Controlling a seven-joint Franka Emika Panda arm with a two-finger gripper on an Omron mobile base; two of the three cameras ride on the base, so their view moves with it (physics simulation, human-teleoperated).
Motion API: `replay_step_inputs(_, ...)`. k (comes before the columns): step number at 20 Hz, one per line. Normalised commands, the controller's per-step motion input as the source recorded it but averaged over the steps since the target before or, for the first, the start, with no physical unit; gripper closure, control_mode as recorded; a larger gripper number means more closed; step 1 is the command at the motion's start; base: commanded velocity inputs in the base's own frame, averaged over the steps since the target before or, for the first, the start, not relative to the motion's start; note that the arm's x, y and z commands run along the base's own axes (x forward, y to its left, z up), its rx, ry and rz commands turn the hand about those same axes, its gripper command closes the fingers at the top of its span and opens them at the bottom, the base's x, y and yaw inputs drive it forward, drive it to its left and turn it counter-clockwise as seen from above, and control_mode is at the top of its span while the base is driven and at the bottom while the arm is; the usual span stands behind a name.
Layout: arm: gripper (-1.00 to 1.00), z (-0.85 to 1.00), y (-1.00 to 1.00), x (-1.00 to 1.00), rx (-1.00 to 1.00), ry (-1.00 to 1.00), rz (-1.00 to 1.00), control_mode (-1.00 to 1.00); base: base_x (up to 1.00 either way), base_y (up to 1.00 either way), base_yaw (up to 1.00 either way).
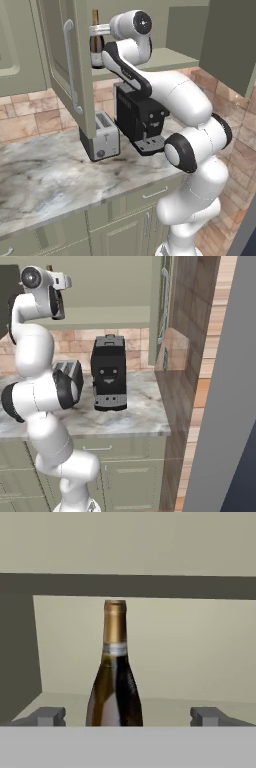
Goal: Open the cabinet directly in front. Then move the wine and the mug to the dining counter with the candle on it.
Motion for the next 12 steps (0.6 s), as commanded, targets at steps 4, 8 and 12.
replay_step_inputs(4, -1.00, 0.00, 0.20, 0.36, 0.00, 0.00, -0.04, -1.00, 0.00, 0.00, 0.00)
replay_step_inputs(8, -1.00, 0.00, 0.26, 0.23, 0.00, 0.00, -0.06, -1.00, 0.00, 0.00, 0.00)
replay_step_inputs(12, 1.00, 0.00, 0.21, 0.11, 0.00, 0.00, -0.05, -1.00, 0.00, 0.00, 0.00)
